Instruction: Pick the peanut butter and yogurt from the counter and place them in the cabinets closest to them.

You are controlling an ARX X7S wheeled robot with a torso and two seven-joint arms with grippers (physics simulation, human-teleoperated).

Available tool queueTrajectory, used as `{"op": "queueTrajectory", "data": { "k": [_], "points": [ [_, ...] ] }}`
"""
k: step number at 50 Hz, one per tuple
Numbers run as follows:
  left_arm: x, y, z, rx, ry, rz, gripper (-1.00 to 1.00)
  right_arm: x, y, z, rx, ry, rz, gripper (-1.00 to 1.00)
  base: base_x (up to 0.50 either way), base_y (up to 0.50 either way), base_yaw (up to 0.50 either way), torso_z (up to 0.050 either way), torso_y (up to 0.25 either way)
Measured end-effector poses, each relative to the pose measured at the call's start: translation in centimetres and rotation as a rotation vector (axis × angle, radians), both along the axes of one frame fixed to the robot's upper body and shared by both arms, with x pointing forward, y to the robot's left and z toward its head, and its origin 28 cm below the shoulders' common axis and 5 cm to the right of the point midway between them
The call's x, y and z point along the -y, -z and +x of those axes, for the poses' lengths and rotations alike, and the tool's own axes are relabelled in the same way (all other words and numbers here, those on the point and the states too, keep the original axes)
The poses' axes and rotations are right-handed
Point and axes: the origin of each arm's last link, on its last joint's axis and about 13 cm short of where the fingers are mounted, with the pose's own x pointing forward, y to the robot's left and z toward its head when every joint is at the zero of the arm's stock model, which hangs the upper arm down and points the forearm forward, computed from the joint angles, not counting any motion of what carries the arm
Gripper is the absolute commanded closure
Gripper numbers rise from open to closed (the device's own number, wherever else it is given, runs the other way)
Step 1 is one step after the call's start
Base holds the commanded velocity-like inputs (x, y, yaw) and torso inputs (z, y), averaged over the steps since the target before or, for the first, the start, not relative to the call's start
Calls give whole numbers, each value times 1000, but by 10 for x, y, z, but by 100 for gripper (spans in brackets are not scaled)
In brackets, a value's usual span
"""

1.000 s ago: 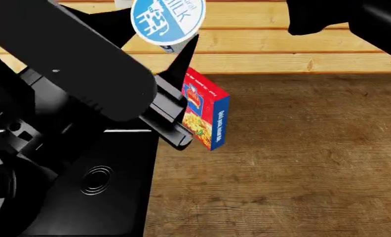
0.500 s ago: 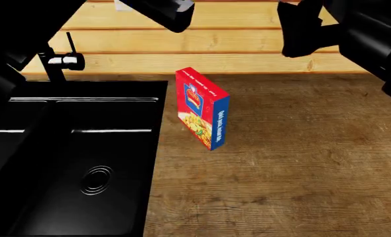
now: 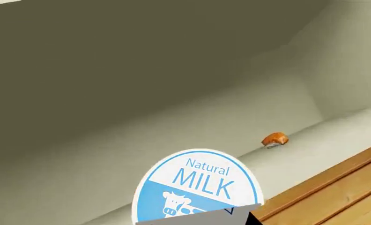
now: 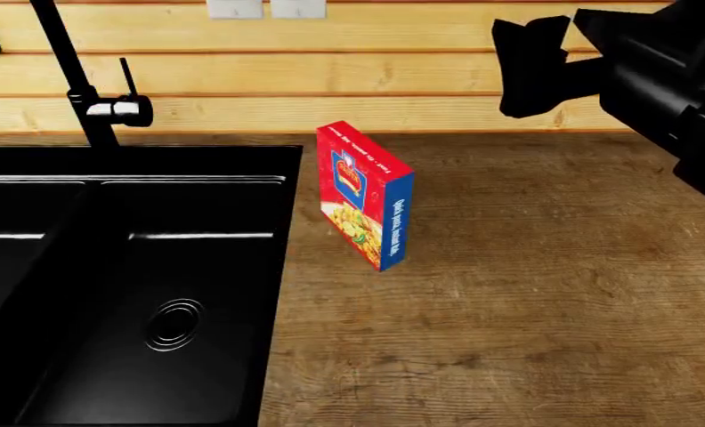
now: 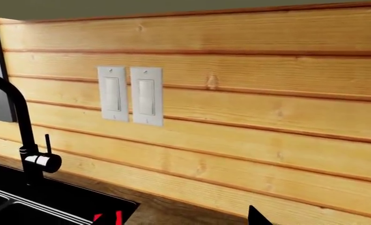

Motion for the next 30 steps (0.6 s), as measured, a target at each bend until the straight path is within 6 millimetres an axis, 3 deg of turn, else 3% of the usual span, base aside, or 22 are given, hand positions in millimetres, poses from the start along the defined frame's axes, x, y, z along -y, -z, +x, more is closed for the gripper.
{"op": "queueTrajectory", "data": {
  "k": [21,30],
  "points": [
    [5,-33,28,4,-78,-23,100,-5,3,4,-17,20,-13,-100,0,0,0,0,0],
    [9,-47,55,-72,-76,9,100,-5,6,5,-19,19,-12,-100,0,0,0,0,0]
  ]
}}
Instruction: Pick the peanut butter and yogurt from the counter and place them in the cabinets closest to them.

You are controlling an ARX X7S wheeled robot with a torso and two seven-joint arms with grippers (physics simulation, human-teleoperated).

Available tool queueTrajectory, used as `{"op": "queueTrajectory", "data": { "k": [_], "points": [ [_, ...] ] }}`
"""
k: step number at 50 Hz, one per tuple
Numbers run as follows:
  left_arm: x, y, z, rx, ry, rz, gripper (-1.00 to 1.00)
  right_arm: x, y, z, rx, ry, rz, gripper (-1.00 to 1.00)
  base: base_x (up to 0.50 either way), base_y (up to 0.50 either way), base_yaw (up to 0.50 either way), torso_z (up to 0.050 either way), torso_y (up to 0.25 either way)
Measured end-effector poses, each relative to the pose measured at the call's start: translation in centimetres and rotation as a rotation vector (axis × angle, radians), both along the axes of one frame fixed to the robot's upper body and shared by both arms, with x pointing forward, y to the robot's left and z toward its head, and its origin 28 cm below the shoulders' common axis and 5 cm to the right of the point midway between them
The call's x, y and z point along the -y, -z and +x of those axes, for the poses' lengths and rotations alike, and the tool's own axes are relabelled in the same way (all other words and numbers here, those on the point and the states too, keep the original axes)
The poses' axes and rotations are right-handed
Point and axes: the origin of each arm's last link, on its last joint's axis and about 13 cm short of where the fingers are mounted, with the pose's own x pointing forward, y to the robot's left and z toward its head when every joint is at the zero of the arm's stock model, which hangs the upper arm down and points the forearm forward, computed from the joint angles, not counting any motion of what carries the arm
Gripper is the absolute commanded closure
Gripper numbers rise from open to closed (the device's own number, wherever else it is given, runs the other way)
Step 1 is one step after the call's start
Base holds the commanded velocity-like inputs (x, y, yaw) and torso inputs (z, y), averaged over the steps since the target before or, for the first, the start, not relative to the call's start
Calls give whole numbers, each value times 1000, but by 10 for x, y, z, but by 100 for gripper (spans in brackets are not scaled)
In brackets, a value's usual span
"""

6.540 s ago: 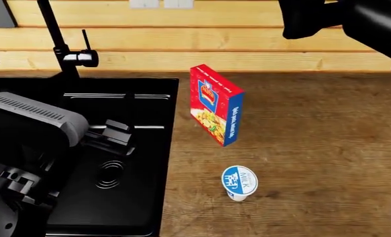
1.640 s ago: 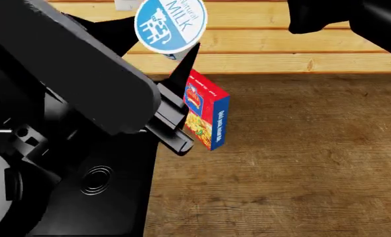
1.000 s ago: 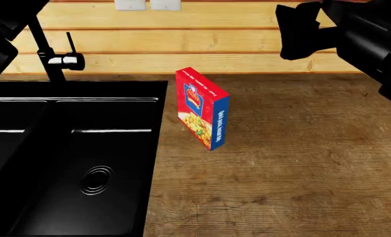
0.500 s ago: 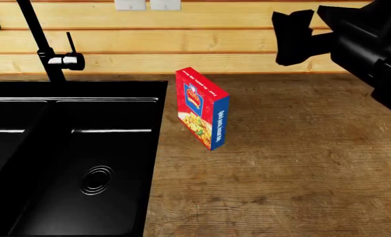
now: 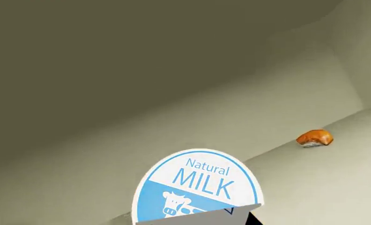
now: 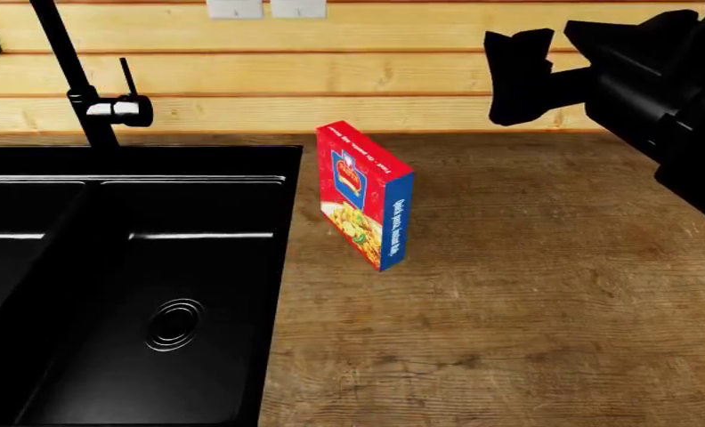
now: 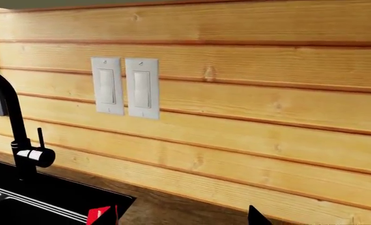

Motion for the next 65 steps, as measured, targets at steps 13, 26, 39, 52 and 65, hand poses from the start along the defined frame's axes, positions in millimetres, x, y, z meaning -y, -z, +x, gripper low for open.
{"op": "queueTrajectory", "data": {
  "k": [13,26,39,52,65],
  "points": [
    [2,-31,39,-110,-2,-13,100,1,6,2,-9,2,2,-100,0,0,0,0,0],
    [-1,-43,41,-210,27,-9,100,0,9,4,-17,3,4,-100,3,0,-1,0,0],
    [-4,-44,41,-231,27,-18,100,1,10,5,-19,5,6,-100,1,0,2,0,0],
    [-7,-45,42,-226,18,-24,-100,1,10,5,-19,7,10,-100,0,0,1,0,0],
    [-8,-44,43,-220,18,-26,-100,1,9,6,-20,7,14,-100,0,0,0,0,0]
  ]
}}
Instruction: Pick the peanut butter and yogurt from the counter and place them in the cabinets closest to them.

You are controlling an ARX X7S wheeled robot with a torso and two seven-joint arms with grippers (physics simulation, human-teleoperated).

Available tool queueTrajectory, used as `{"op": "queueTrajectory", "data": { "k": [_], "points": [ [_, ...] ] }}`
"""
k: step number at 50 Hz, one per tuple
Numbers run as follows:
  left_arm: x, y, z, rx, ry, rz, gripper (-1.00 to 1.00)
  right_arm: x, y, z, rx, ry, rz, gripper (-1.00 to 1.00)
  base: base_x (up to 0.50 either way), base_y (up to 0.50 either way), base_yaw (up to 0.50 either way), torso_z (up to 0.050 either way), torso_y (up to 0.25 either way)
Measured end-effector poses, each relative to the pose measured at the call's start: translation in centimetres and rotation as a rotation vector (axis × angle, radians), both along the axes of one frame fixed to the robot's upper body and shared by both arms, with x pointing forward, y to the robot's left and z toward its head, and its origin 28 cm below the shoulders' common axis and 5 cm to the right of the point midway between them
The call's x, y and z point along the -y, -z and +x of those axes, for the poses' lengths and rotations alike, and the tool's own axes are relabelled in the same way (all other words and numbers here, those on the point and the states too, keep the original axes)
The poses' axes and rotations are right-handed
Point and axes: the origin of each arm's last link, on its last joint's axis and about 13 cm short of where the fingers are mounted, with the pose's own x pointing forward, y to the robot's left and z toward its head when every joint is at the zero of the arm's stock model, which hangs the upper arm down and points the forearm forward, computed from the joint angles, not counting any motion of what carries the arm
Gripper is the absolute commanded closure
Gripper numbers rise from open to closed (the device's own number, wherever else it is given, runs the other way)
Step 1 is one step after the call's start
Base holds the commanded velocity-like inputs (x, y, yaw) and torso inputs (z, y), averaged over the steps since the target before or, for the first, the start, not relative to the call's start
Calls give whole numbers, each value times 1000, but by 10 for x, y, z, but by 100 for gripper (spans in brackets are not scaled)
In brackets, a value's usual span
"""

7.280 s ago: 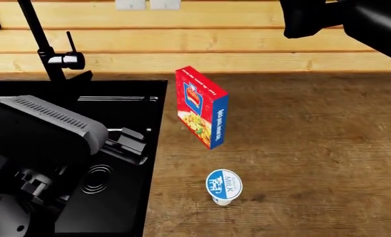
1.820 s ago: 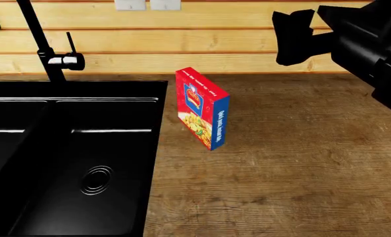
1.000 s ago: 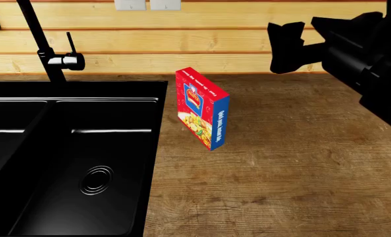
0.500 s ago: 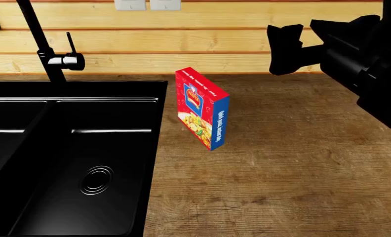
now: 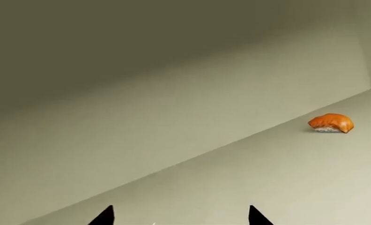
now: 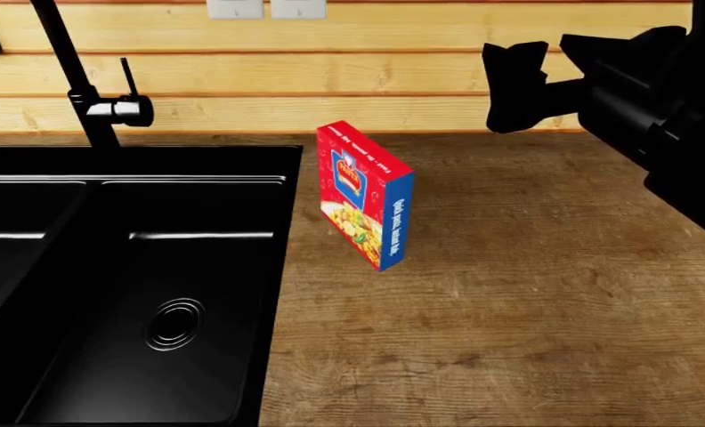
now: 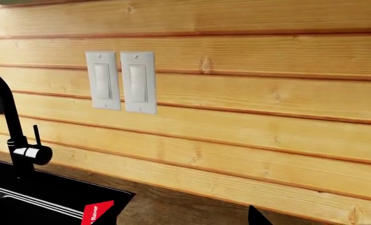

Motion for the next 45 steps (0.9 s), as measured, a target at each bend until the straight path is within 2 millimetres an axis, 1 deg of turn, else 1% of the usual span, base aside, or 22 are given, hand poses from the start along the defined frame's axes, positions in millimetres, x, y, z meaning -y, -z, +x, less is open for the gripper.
{"op": "queueTrajectory", "data": {
  "k": [20,26,34,45],
  "points": [
    [0,2,4,32,32,24,-100,0,-5,0,8,0,0,-100,0,0,0,0,0],
    [1,0,3,50,17,61,-100,0,-7,0,16,1,-1,-100,0,0,0,0,0],
    [4,-1,-2,57,4,103,-100,0,-10,0,25,-1,-4,-100,0,0,0,0,0],
    [7,-4,-22,157,72,45,-100,-1,-12,-1,30,-3,-9,-100,0,0,0,0,0]
  ]
}}
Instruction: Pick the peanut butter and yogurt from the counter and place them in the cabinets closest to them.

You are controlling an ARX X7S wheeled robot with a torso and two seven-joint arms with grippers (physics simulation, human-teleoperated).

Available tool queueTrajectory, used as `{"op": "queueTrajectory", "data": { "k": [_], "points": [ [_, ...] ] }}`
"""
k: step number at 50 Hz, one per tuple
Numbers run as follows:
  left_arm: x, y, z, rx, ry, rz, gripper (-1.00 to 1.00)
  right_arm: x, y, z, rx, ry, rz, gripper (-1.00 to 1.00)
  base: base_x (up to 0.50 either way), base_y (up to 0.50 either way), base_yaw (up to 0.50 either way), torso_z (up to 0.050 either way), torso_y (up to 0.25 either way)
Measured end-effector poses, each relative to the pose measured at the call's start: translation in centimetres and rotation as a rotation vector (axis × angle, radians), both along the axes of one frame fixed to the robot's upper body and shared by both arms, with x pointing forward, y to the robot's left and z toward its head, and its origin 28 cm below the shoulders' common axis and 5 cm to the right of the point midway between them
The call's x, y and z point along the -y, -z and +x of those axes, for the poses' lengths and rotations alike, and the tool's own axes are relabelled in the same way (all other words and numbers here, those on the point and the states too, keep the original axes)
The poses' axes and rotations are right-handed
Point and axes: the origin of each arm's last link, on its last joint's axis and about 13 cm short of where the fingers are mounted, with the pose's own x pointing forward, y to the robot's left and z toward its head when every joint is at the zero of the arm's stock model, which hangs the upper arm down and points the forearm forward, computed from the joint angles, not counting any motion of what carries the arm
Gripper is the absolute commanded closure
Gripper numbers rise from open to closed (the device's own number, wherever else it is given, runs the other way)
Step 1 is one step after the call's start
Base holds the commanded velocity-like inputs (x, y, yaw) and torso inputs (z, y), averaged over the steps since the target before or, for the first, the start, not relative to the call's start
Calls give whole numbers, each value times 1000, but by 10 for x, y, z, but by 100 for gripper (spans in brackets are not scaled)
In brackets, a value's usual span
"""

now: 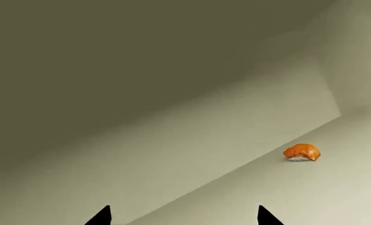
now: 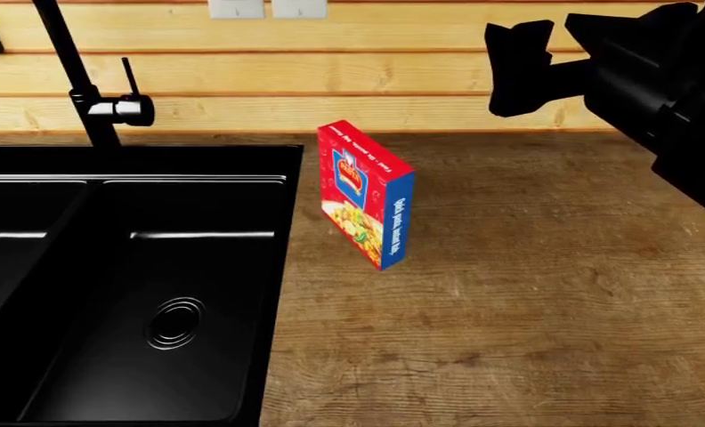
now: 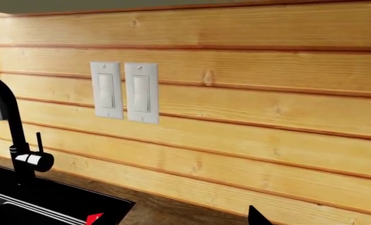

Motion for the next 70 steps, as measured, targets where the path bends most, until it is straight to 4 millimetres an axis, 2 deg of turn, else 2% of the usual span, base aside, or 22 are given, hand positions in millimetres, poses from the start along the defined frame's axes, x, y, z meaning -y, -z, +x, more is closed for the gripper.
{"op": "queueTrajectory", "data": {
  "k": [9,19,43,54,70],
  "points": [
    [-1,1,-19,114,42,-53,-100,0,-1,0,-1,-1,-2,-100,0,0,0,0,0],
    [0,15,-35,215,137,-31,-100,0,-2,-1,1,-1,-5,-100,0,0,0,0,0],
    [-6,49,-53,268,421,49,-100,3,-4,-1,11,14,-4,-100,0,0,0,0,0],
    [-4,70,-52,205,495,136,-100,6,-7,0,17,31,-2,-100,0,0,0,0,0],
    [0,107,-36,81,504,276,-100,13,-12,-3,33,65,-2,-100,0,0,0,0,0]
  ]
}}
